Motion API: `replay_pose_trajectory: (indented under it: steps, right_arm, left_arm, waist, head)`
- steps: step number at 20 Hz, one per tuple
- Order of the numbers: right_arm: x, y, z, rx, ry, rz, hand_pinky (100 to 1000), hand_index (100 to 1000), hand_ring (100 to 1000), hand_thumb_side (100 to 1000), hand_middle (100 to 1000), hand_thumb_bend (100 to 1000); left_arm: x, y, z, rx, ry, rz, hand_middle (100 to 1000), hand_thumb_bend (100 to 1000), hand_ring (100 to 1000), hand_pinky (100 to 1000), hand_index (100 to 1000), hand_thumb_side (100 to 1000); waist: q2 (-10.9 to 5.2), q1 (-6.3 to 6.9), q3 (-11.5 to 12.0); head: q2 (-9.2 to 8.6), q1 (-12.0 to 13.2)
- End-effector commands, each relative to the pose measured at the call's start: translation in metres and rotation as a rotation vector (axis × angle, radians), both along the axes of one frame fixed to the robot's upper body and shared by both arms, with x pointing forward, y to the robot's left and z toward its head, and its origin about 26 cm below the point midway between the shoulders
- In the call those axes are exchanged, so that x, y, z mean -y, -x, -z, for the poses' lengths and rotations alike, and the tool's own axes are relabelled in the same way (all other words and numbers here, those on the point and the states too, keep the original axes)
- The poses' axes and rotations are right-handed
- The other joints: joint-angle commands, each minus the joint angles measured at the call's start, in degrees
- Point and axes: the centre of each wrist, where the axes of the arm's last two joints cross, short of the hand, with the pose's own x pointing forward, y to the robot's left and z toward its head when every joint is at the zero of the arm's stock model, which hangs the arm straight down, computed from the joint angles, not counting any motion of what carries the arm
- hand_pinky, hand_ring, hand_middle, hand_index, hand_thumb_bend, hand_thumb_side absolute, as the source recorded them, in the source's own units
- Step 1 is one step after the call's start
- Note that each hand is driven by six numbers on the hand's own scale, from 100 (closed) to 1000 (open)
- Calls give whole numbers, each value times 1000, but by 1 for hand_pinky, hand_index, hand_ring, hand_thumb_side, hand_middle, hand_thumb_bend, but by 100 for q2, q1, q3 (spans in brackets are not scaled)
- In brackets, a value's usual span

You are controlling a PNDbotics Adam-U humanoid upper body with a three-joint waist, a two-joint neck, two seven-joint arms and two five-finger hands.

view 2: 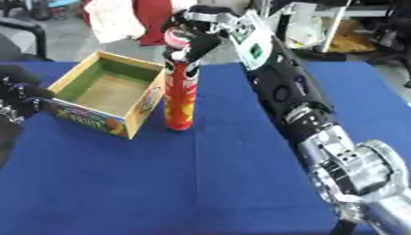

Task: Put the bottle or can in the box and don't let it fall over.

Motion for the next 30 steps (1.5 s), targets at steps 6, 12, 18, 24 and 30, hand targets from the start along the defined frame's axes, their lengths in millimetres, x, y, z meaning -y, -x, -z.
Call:
replay_pose_trajectory:
  steps: [6, 12, 18, 24, 30]
  right_arm:
    - [0, 11, -59, 283, -165, 36, 229, 852, 450, 302, 683, 100]
    - [-17, 11, -51, 402, -293, 97, 231, 861, 449, 292, 694, 100]
    - [-49, 11, -21, 407, -360, 104, 381, 954, 583, 357, 777, 213]
    - [-76, 13, 28, 320, -124, 46, 1000, 1000, 1000, 570, 1000, 623]
    - [-65, 13, 19, 378, -224, 102, 984, 1000, 1000, 570, 1000, 620]
  left_arm:
    - [2, 0, -10, 29, 15, 12, 665, 100, 669, 595, 803, 614]
    - [7, -2, -15, 38, 28, 38, 666, 100, 669, 596, 804, 614]
    - [13, -3, -19, 47, 37, 66, 665, 100, 669, 597, 804, 616]
    - [17, -3, -21, 49, 38, 86, 665, 100, 669, 597, 804, 617]
    - [15, -3, -20, 45, 36, 81, 664, 100, 668, 595, 803, 619]
  waist:
    - [-107, 9, 112]
    - [-78, -6, 295]
    - [-21, -20, 455]
    - [18, -33, 500]
    - [23, -47, 456]
  head:
    - [-49, -21]
    - [-90, -55]
    - [-74, -130]
    - [-74, -183]
    - [-71, -127]
